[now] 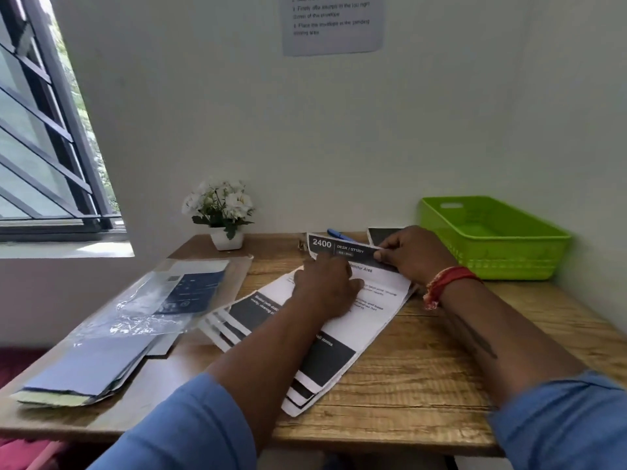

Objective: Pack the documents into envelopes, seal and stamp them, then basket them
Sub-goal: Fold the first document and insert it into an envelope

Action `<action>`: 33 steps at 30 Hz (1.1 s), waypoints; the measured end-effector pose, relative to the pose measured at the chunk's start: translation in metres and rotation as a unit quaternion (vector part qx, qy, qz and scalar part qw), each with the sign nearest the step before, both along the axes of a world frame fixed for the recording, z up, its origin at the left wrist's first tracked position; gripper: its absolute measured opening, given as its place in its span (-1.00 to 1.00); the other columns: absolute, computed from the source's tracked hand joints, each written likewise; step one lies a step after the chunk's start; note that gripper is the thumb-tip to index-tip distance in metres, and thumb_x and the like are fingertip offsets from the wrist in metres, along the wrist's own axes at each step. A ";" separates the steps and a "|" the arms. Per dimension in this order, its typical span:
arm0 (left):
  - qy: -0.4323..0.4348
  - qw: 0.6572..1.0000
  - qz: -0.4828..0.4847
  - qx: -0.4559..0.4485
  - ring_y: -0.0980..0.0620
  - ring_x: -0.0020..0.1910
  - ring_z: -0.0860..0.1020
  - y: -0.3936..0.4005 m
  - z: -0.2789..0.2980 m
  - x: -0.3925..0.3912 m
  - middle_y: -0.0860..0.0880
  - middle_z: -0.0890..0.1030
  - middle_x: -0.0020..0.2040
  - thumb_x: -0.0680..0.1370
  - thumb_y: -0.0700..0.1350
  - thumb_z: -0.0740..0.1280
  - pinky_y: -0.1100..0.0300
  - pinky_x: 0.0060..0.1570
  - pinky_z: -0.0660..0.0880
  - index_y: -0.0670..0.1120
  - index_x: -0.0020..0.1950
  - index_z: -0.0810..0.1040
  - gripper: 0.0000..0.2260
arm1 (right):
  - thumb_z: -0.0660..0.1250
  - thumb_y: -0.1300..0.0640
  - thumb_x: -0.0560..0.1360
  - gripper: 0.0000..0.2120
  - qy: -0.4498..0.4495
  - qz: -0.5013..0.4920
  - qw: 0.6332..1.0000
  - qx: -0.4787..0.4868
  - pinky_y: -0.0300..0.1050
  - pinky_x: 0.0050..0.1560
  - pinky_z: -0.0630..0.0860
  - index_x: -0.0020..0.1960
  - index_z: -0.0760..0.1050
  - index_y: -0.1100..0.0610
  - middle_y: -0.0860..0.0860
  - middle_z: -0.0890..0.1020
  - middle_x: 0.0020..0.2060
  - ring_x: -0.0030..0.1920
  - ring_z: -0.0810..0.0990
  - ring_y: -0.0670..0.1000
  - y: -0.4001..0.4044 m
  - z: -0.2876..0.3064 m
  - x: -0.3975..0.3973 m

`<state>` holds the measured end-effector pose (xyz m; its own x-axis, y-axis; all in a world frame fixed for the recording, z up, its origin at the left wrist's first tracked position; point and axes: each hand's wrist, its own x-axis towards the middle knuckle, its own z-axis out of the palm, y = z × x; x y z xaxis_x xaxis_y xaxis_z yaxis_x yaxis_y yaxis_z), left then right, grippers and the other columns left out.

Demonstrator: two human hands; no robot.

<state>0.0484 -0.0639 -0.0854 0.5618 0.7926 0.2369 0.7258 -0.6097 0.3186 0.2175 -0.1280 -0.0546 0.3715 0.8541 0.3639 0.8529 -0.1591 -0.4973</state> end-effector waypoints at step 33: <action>0.037 0.993 -0.106 0.039 -0.05 0.54 0.25 0.047 -0.004 -0.010 -0.06 0.32 0.56 0.70 0.05 0.14 0.05 0.47 0.18 0.11 0.53 0.36 -0.62 | 0.52 0.12 0.45 -0.92 0.033 0.107 0.988 -0.109 -0.37 -0.07 0.44 -0.06 0.70 -0.02 -0.18 0.69 -0.10 -0.06 0.60 -0.19 0.013 -0.011 -0.014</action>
<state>0.0383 -0.0166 -0.0897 0.7318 0.6362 0.2444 0.5988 -0.7714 0.2154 0.2037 -0.1149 -0.0657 0.1914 0.9709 0.1440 0.8452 -0.0885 -0.5271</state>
